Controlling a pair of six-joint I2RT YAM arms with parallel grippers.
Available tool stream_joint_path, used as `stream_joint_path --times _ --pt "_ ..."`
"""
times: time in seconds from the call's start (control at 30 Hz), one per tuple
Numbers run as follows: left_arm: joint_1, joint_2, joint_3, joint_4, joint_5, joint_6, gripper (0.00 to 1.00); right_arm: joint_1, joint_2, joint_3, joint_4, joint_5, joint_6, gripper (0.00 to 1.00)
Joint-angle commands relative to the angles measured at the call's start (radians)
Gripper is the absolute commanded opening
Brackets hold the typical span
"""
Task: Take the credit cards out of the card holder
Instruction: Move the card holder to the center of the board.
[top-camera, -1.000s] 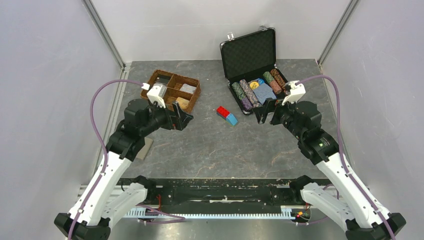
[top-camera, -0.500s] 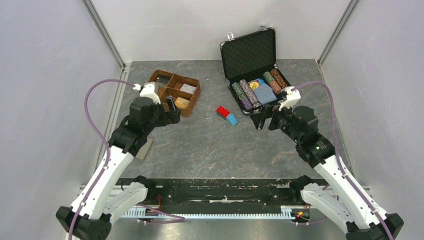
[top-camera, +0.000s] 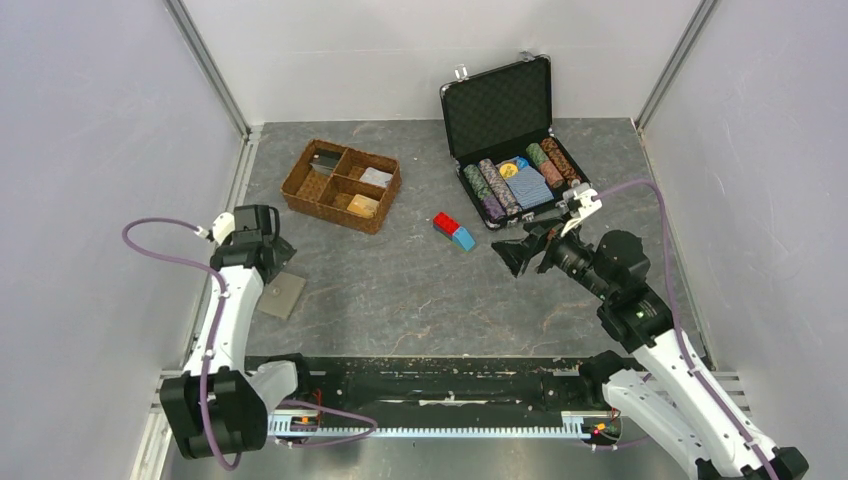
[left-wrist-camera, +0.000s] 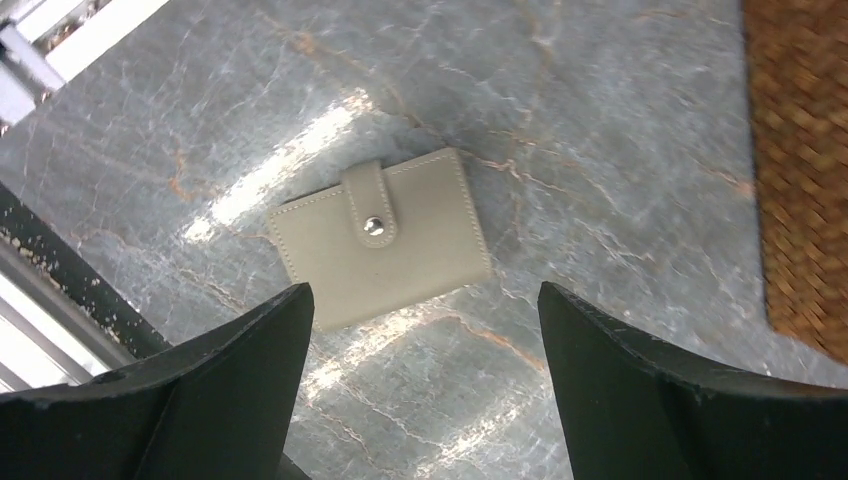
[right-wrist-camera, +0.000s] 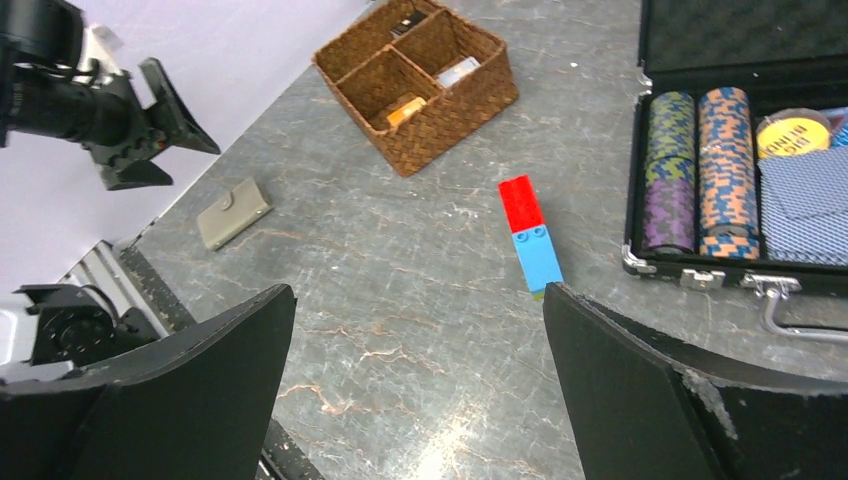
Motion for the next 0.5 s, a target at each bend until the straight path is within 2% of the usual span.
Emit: stream_joint_path --times 0.0,0.17,0.37,0.47 --pt "0.054 0.049 -0.023 0.015 -0.044 -0.145 0.89 -0.002 -0.026 -0.016 0.081 -0.084 0.023 0.98" --pt "0.084 0.117 -0.046 0.067 0.031 -0.173 0.89 0.000 -0.036 -0.017 0.081 -0.102 0.023 0.98" --pt "0.083 0.156 -0.074 0.092 0.015 -0.189 0.89 0.000 -0.063 -0.005 0.059 -0.089 0.010 0.98" --pt "0.083 0.183 -0.092 0.145 0.084 -0.170 0.89 -0.001 -0.068 -0.010 0.057 -0.088 0.009 0.98"
